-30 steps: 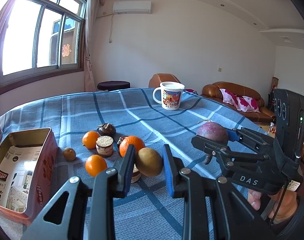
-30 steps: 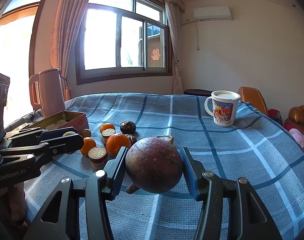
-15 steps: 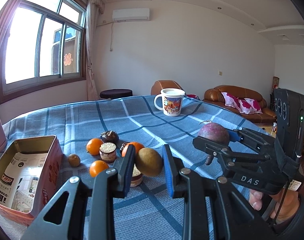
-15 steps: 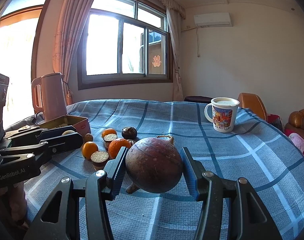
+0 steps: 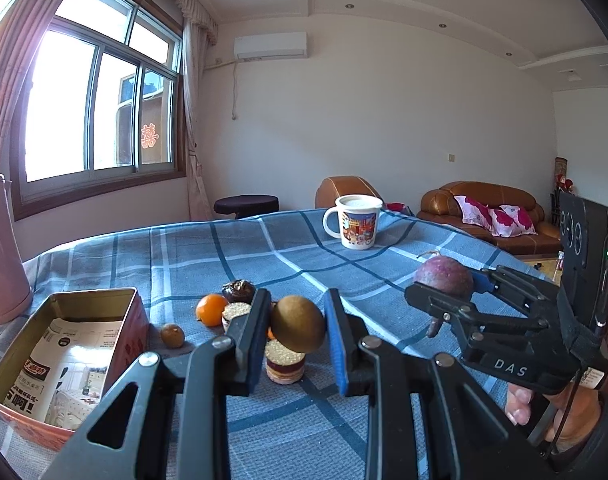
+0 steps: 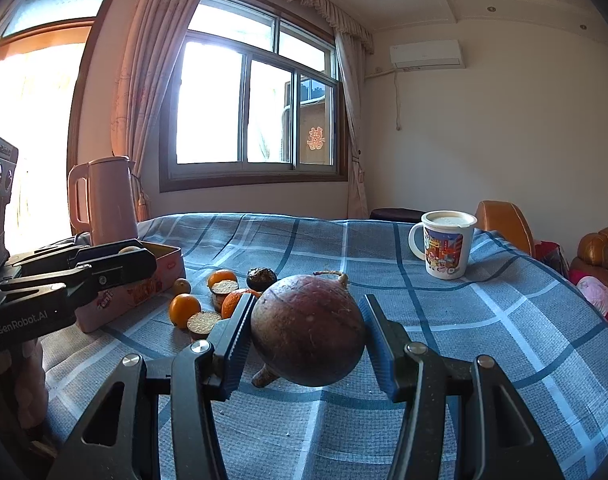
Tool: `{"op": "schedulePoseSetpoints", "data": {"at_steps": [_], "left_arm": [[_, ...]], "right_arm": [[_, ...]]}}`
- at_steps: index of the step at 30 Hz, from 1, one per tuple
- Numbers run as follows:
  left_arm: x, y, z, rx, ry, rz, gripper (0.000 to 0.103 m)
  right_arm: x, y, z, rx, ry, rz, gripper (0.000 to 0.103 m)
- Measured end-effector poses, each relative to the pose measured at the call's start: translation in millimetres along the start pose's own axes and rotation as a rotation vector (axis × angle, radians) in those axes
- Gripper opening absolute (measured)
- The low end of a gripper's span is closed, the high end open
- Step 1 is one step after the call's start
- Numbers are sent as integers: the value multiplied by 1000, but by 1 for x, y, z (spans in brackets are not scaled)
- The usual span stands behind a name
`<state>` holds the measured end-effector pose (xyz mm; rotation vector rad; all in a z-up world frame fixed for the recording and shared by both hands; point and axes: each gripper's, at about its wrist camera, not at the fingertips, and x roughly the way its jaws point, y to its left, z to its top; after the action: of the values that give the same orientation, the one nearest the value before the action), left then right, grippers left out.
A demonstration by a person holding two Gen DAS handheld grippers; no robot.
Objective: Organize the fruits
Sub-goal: 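Carry the kiwi and passion fruit in both tools toward the pink tin box, then open the left tool over the tin dropping the kiwi while the right releases the passion fruit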
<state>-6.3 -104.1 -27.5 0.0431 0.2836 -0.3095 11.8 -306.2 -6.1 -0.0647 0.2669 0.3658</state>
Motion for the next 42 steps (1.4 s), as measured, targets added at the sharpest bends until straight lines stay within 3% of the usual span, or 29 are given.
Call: {"op": "schedulePoseSetpoints", "data": {"at_steps": [10, 15, 29, 42], "left_arm": [[-6, 10, 5, 11, -16, 47, 29], [-7, 24, 7, -2, -7, 87, 29], [-12, 99, 6, -112, 54, 233, 29], [-11, 152, 0, -154, 118, 310, 29]], "right_arm": [[8, 7, 4, -30, 37, -10, 54], [17, 15, 9, -22, 62, 28, 54], [44, 66, 38, -95, 123, 119, 54], [80, 130, 65, -201, 168, 225, 54]]}}
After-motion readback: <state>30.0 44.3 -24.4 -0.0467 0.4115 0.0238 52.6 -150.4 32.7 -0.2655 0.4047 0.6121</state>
